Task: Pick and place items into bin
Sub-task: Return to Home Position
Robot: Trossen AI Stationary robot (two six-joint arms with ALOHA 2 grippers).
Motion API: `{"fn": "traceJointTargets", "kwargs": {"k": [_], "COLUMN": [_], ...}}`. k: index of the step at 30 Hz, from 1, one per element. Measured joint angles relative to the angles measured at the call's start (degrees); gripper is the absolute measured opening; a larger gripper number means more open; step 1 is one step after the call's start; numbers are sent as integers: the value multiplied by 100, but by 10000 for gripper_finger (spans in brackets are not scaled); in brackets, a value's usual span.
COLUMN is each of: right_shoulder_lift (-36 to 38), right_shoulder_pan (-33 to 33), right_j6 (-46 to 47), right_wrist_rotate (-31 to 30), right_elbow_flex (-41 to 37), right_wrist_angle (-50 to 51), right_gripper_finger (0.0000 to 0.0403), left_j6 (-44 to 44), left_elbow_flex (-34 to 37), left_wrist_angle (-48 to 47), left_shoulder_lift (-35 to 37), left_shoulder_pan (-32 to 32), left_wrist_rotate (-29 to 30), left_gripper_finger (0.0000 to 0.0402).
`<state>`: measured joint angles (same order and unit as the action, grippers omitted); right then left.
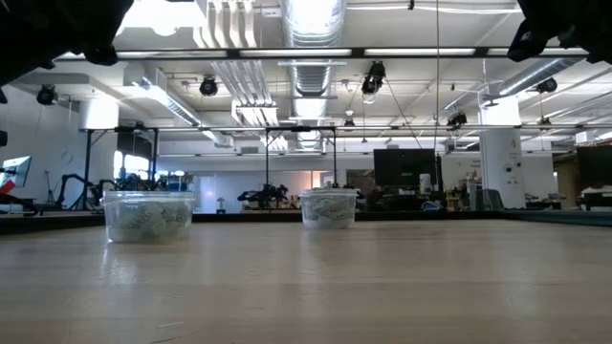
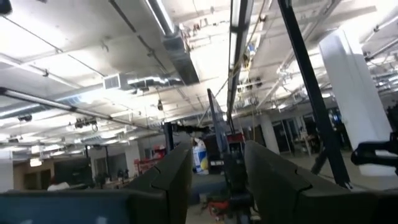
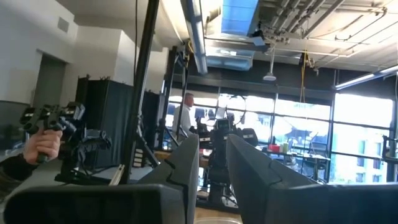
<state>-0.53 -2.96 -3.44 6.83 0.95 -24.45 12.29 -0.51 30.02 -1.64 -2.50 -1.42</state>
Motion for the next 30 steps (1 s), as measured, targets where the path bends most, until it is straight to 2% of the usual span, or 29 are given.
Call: {"fn": "traceJointTargets", "kwargs": {"k": [16, 24, 27, 30], "right_shoulder_lift": [-303, -400, -409, -402], "right_shoulder_pan": [-2, 2, 2, -1], "right_j6": [66, 826, 791, 737], "right_wrist_rotate": [-137, -1541, -1603, -1407], "right_elbow_flex": [-44, -44, -44, -44], "right_wrist_angle": [114, 287, 389, 461], "right_gripper_finger": [73, 73, 73, 73], "left_j6": [-10, -13, -13, -13], "left_elbow_flex": [9, 13, 13, 11], "left_wrist_angle": [-48, -50, -49, -50], "left_shoulder_lift": [-8, -8, -8, -8], "left_shoulder_pan": [0, 0, 0, 0], "left_wrist_rotate": [8, 11, 12, 12], "left_gripper_finger": [132, 132, 132, 132]}}
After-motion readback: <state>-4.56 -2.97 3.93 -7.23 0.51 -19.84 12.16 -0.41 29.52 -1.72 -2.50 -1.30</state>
